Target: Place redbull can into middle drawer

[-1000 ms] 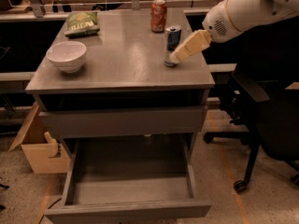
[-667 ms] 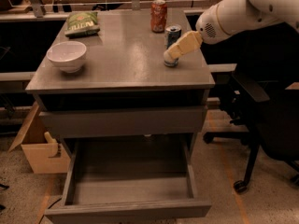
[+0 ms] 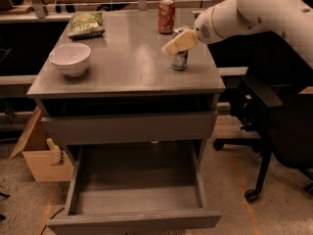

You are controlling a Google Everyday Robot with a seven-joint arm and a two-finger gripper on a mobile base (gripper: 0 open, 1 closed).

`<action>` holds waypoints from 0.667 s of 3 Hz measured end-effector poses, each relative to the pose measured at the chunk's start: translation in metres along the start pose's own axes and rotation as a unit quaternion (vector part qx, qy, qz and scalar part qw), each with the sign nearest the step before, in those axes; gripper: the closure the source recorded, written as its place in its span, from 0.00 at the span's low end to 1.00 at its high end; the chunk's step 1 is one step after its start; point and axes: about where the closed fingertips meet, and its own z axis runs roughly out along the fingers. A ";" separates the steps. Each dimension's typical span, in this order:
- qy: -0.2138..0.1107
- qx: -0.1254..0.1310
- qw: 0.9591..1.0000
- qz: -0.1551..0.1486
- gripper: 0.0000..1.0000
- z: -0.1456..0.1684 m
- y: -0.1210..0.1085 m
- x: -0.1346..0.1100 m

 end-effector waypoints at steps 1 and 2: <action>-0.010 0.000 1.000 0.004 0.00 0.012 -0.003 -0.007; -0.013 -0.005 1.000 0.006 0.17 0.023 -0.001 -0.009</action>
Offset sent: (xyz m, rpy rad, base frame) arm 0.0277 0.0209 -0.0073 0.0424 -0.0083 0.0068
